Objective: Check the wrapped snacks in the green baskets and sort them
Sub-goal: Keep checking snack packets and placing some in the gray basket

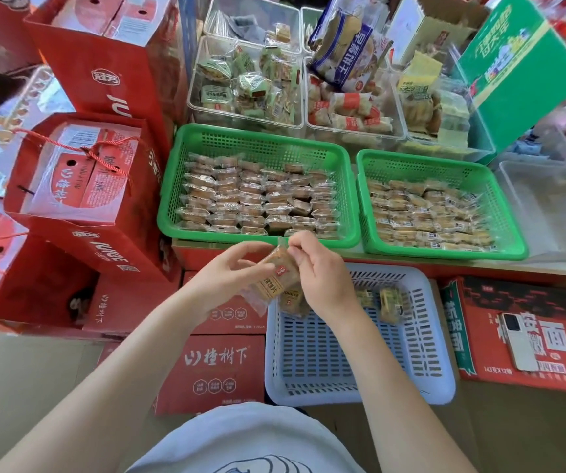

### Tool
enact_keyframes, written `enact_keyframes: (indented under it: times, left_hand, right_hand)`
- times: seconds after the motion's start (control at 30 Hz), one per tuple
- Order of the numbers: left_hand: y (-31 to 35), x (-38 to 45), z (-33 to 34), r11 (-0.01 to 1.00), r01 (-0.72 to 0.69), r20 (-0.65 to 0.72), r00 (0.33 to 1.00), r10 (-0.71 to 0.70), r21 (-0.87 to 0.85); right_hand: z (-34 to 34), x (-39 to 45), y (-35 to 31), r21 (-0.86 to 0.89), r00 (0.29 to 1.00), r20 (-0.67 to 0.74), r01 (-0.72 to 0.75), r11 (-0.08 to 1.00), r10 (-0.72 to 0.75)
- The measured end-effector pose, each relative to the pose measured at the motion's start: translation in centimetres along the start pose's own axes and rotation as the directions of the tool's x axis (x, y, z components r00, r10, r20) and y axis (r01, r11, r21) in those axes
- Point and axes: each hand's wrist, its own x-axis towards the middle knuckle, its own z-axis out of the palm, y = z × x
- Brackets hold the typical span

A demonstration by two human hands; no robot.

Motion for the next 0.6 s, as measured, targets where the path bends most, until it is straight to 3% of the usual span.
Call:
enact_keyframes:
  times: [0.13,0.3,0.47,0.6]
  left_hand:
    - [1.5,1.4,-0.5,0.992,0.028,0.061,0.998,-0.036,0.120]
    - [2.3,4.1,-0.2,0.998,0.044,-0.043,0.998,-0.046,-0.055]
    - [2.7,8.3,-0.6,0.980,0.146,-0.159,0.973,-0.167,-0.134]
    - [3.7,11.2,-1.4,0.985,0.032,-0.222,0.972,-0.069,-0.169]
  right_hand:
    - [-0.6,2.4,0.6,0.270,0.965,0.220,-0.202,0.941,0.143]
    - [-0.8,5.4,1.2,0.501,0.905,0.311,-0.416,0.759,0.291]
    - [0.3,8.6,3.2,0.429,0.895,0.262,-0.444,0.787,0.362]
    - [-0.2,11.8,4.8,0.273,0.834,0.435,-0.481,0.833,0.339]
